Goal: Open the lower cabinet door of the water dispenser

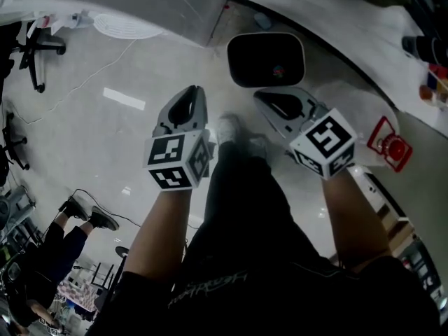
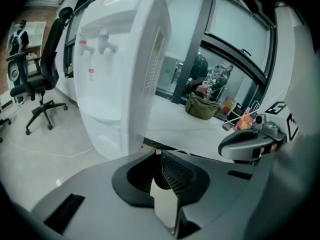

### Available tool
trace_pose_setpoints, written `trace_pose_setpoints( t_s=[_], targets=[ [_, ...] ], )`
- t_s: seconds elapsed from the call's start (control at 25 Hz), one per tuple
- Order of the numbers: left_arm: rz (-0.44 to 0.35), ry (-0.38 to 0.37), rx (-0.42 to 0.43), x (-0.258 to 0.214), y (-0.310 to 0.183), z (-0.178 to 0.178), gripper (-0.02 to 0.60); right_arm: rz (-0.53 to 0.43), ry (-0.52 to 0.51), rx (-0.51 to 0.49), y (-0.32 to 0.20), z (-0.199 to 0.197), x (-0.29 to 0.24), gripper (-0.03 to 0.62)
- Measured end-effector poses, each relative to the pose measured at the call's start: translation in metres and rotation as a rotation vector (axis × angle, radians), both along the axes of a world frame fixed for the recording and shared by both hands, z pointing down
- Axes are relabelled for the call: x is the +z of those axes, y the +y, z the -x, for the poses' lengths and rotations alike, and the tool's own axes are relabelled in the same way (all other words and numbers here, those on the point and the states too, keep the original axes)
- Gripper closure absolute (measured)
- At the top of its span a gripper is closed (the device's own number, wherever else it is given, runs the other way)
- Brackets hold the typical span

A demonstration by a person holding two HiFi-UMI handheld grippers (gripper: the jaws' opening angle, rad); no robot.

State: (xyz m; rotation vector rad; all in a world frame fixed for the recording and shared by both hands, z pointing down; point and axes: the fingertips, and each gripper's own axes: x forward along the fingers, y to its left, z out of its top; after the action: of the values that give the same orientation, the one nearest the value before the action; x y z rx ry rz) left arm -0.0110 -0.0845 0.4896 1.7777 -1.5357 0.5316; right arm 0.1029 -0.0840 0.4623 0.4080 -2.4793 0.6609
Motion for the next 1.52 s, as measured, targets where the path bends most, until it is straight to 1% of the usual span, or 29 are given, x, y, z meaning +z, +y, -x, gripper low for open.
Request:
trace_pose_setpoints(
  t_s=[0.08,0.2,0.32,0.52,0.64,0.76,0.88,1.04,1.16,1.32,1.52],
  targets=[
    [0.001,-0.009,0.012,0.016,-0.006,0.006,0.56,0.007,0.008,0.018,-0.003,0.004,0.016,0.58],
    [-0.006,-0.033,0.033,0.036,-0.017,0.014,0.509,0.017,0.009,0.041,-0.004,0.01,0.036,0.58],
    [-0.008,-0.052,0.047,0.055,-0.031,0.022,0.484,0.028,0.006,0.053,-0.005,0.017,0.052,0.58],
    [0.008,-0.069,0.105,0.082,-0.058,0.03,0.395,0.053,0.011,0.086,-0.012,0.025,0.071,0.58],
    [0.025,-0.075,0.103,0.097,-0.073,0.04,0.355,0.07,0.013,0.107,-0.019,0.028,0.08,0.58],
    [0.026,-0.1,0.075,0.113,-0.091,0.055,0.321,0.074,0.022,0.116,-0.027,0.027,0.089,0.58],
    [0.039,-0.115,0.038,0.121,-0.101,0.067,0.314,0.07,0.022,0.119,-0.031,0.028,0.086,0.58],
    [0.037,-0.14,-0.025,0.126,-0.112,0.081,0.31,0.073,0.027,0.119,-0.03,0.03,0.081,0.58],
    [0.027,-0.156,-0.04,0.128,-0.121,0.084,0.31,0.074,0.019,0.122,-0.028,0.029,0.082,0.58],
    [0.04,-0.167,-0.05,0.135,-0.124,0.086,0.31,0.095,0.012,0.108,-0.02,0.031,0.082,0.58],
    [0.034,-0.175,-0.098,0.142,-0.13,0.094,0.31,0.104,0.012,0.1,-0.015,0.031,0.084,0.58]
  ],
)
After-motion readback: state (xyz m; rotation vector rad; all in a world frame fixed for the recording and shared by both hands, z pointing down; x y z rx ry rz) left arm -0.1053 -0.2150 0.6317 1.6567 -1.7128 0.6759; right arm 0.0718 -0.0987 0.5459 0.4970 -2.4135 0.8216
